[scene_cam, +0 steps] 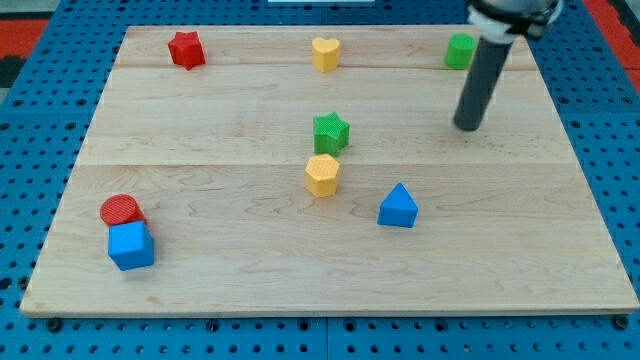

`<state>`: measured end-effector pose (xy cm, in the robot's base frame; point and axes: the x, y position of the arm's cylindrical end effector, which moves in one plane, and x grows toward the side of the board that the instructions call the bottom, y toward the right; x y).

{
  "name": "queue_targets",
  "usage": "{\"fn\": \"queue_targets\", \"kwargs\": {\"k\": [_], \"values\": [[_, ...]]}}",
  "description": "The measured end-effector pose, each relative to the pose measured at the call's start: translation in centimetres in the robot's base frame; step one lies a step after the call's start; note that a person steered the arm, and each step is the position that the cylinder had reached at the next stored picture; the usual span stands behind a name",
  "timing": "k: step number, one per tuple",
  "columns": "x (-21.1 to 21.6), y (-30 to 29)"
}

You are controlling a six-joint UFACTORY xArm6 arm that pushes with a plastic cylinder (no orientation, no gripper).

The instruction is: Place the yellow hexagon vertically above the red circle

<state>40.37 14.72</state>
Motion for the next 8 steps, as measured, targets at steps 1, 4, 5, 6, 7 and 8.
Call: {"fn": "queue_targets", "kwargs": {"k": [1, 4, 5, 6, 7, 8], "values": [[1.8, -5.6], [6.4, -8.6], [6.7, -15.3], [6.7, -23.5], [4.6, -29.6], [3.4, -30.0]]}}
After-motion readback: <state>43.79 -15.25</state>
